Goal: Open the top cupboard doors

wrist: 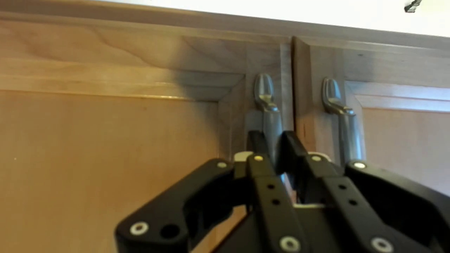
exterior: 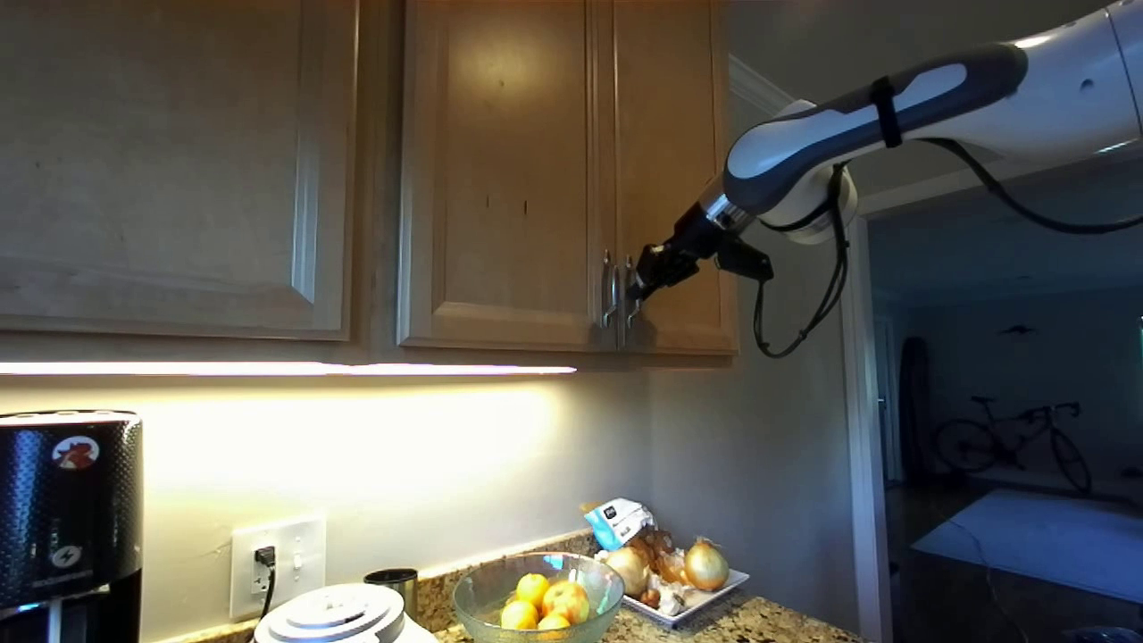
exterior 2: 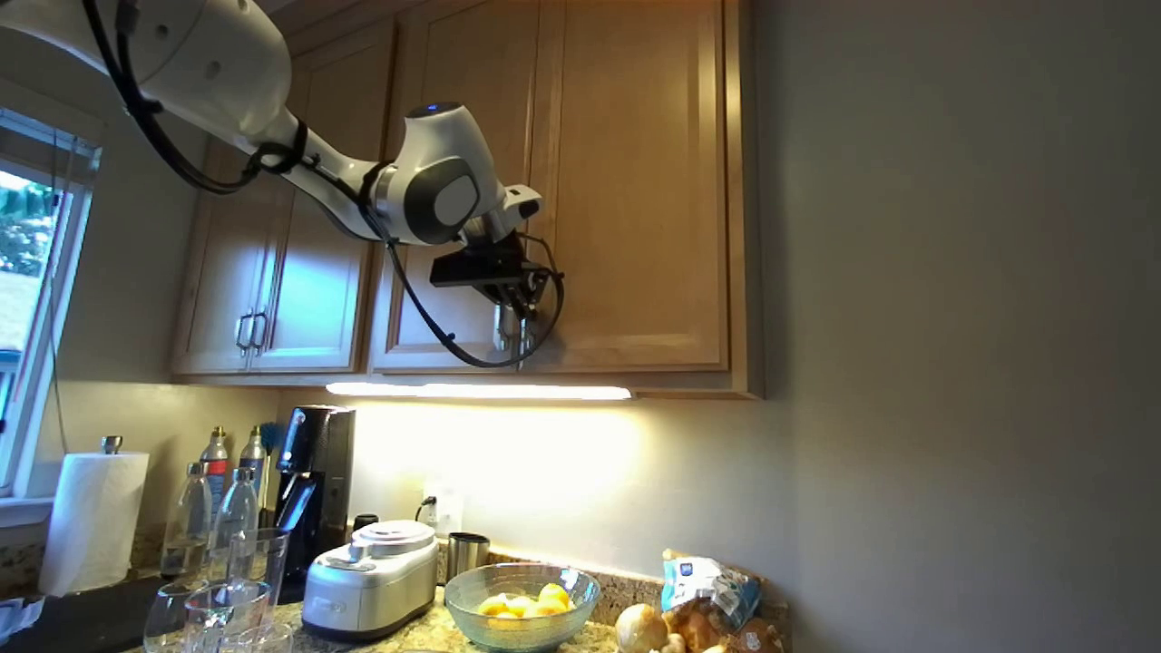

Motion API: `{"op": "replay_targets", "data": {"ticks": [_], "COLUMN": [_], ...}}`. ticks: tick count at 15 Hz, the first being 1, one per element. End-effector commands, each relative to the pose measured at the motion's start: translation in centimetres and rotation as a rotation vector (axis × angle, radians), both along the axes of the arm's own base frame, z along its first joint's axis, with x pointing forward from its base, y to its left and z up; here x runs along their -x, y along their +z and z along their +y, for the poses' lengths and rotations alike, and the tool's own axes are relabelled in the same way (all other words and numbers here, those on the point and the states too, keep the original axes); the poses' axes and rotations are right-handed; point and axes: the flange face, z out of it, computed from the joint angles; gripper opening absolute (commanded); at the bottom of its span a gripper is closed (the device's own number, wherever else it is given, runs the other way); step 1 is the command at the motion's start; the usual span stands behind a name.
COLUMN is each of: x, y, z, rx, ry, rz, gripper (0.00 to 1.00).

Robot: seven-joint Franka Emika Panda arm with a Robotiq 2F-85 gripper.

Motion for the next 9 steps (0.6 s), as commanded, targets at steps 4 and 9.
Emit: {"op": "replay_targets", "data": {"ticks": [4, 9], "x": [1.2, 3.7], "y": [-1.1, -1.7], "z": [-1.2, -2.6], "rx": [0.032, 0.068], "ry": [0.040, 0.131], "rz": [0.063, 0.122], "gripper": [0.09, 0.10]}}
